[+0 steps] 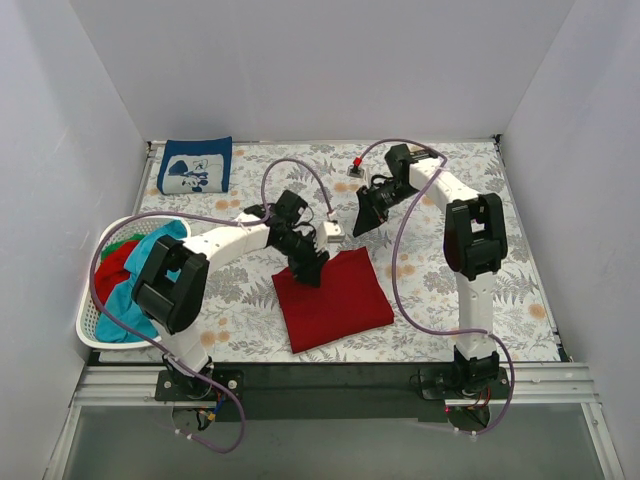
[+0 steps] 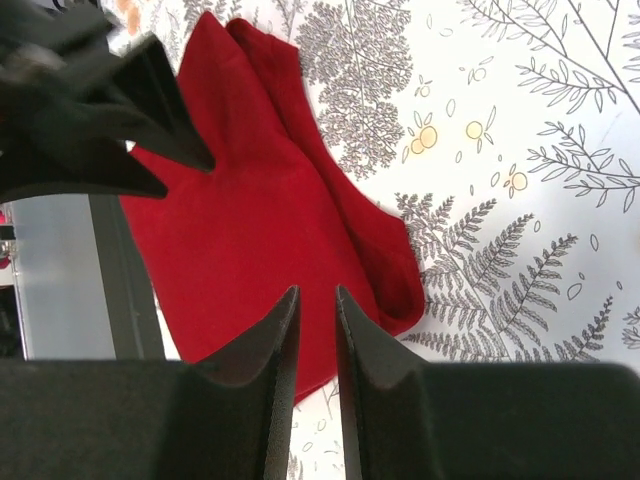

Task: Fold and stack the t-shirts
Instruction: Fold the tshirt

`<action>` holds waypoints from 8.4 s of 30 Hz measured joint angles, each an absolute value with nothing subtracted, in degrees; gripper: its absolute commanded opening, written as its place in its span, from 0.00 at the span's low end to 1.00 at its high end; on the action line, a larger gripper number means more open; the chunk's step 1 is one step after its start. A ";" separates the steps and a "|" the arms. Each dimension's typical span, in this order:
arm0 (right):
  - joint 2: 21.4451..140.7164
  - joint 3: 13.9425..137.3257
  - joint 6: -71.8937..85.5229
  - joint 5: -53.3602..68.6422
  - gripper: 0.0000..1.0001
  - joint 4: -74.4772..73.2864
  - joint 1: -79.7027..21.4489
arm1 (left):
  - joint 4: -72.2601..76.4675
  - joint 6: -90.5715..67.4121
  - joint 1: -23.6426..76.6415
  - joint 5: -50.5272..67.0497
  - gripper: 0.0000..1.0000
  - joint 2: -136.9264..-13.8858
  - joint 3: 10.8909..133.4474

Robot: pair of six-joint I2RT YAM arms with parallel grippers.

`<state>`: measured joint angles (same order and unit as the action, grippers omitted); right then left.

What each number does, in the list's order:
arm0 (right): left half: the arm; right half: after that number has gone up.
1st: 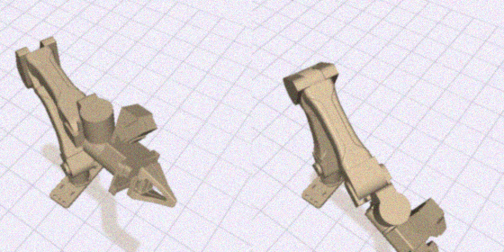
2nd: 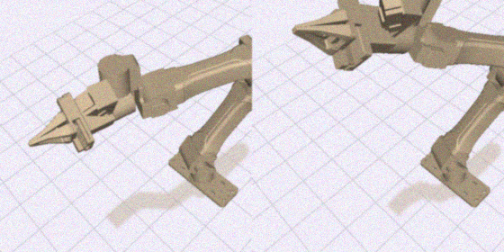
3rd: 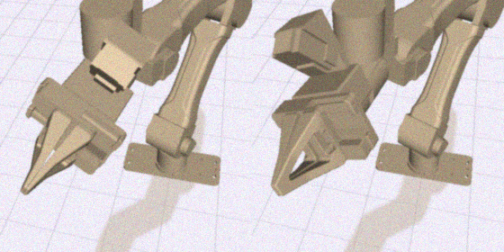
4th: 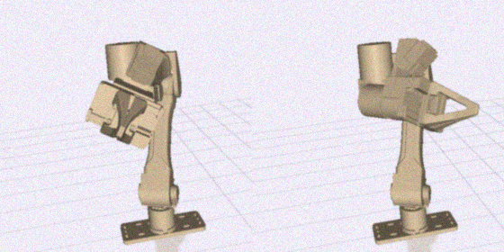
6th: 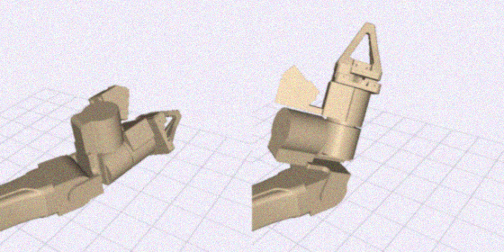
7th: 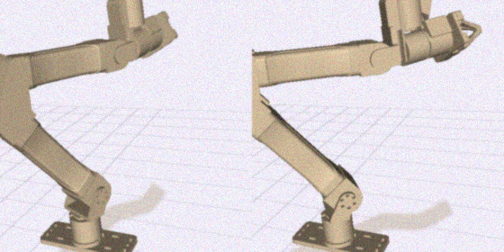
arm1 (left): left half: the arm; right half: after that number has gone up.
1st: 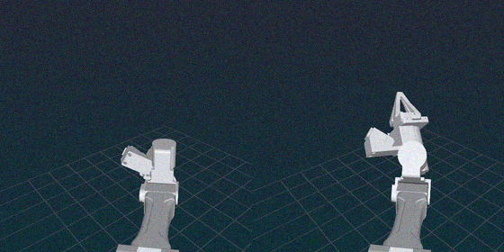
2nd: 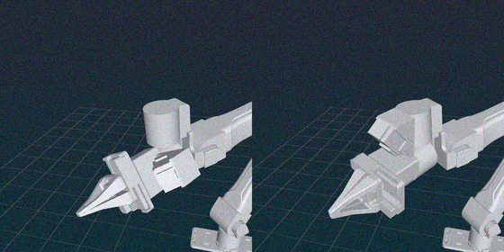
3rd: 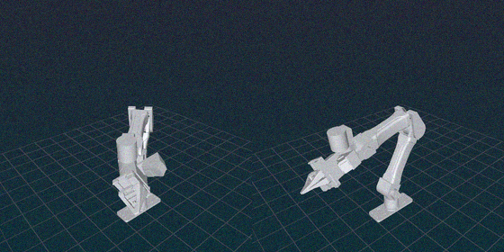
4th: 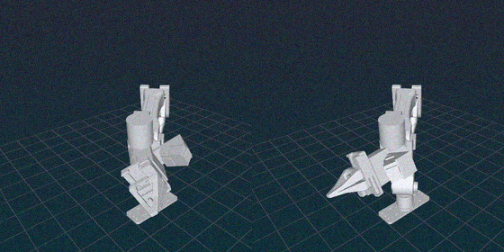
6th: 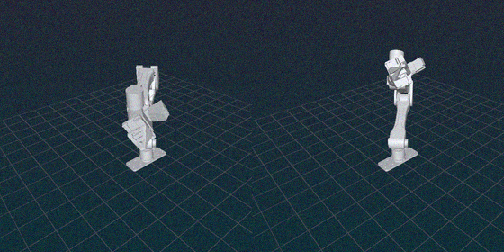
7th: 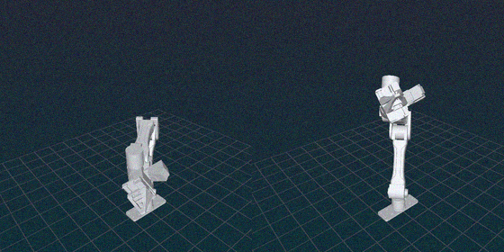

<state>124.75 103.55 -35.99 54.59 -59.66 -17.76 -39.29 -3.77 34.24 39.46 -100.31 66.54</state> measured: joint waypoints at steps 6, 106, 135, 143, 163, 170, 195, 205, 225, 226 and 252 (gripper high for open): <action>127.63 100.86 -37.85 53.69 0.33 -59.16 -17.87 | -36.91 -9.13 31.92 39.68 0.44 -105.82 76.29; 139.11 100.57 -46.04 67.24 0.23 -64.99 -27.40 | -41.12 9.39 37.85 39.90 0.00 -100.38 72.47; 140.20 99.09 -45.45 65.73 0.18 -65.04 -27.99 | -39.99 8.71 34.30 37.71 0.00 -98.41 76.77; 140.09 99.24 -44.36 64.84 0.30 -66.61 -27.99 | -38.41 9.28 33.85 36.23 0.12 -100.22 76.49; 130.43 110.48 -40.21 38.20 0.62 -66.08 -24.56 | -37.89 -6.76 28.40 35.62 0.32 -92.68 75.35; 127.37 109.19 -40.34 37.95 0.69 -66.59 -16.60 | -43.81 -18.00 17.61 40.75 0.42 -104.64 80.36; 129.62 98.02 -44.16 42.54 0.30 -67.68 -17.32 | -49.43 -24.49 14.37 40.77 0.37 -115.98 80.88; 131.85 101.16 -43.27 42.54 0.01 -68.31 -16.01 | -49.08 -26.02 14.06 41.15 0.00 -120.33 82.08; 137.86 117.34 -35.38 40.23 0.50 -63.64 -10.55 | -43.20 -30.70 11.03 38.24 0.27 -130.98 101.16; 137.84 117.99 -35.14 40.10 0.55 -63.31 -10.39 | -43.09 -30.89 10.81 38.13 0.30 -131.15 102.19; 141.05 114.21 -21.17 61.60 0.98 -54.70 -17.52 | -14.66 -65.71 14.63 53.12 0.72 -126.45 83.66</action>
<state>141.05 114.21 -21.17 61.60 -54.70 -17.52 -14.66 -65.71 14.63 53.12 -126.45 83.66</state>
